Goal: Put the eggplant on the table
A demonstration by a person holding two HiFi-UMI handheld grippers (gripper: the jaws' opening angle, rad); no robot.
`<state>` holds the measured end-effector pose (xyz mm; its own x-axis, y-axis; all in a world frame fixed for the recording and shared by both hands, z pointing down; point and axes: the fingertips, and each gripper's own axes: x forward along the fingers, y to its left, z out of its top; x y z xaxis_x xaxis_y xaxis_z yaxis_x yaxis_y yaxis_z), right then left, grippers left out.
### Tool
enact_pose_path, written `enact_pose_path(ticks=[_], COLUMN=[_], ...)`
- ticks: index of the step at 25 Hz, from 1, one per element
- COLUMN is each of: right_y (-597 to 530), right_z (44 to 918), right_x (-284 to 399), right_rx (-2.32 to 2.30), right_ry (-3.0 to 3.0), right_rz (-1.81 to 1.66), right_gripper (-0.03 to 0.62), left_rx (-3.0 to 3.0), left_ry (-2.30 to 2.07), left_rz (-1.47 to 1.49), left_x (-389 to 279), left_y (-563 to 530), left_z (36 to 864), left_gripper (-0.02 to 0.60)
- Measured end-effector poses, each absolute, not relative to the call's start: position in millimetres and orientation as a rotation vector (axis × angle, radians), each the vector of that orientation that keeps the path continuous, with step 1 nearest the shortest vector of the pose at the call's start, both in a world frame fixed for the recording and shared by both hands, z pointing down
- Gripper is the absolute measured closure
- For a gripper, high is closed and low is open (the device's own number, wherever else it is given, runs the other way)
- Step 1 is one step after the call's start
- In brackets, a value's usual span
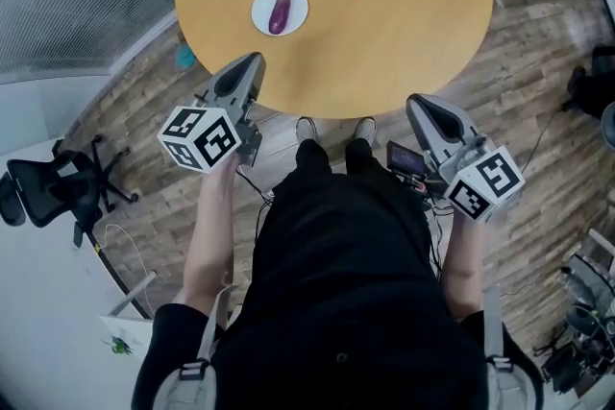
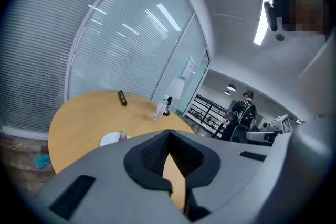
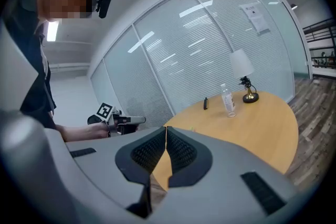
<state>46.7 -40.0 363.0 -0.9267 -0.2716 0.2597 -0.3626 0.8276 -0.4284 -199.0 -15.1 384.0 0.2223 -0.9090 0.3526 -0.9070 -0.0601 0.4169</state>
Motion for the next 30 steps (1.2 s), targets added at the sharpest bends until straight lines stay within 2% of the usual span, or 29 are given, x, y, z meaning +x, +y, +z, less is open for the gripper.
enact_pose_path(ticks=[9, 20, 30], right_y=[-37, -25, -1], right_z=[360, 333, 326], right_x=[8, -30, -44], right_rx=[0.306, 0.206, 0.162], right_ry=[-2.853, -2.896, -2.906], right_rz=[0.690, 0.593, 0.630], right_gripper=[0.577, 0.577, 0.577], left_rx=[2.120, 2.216, 2.333], left_ry=[-1.638, -1.555, -1.477], left_rz=[-0.129, -0.343, -0.292], left_x=[-169, -146, -130], left_y=[30, 59, 58], left_z=[326, 294, 288], left_gripper=[0.571, 0.572, 0.571])
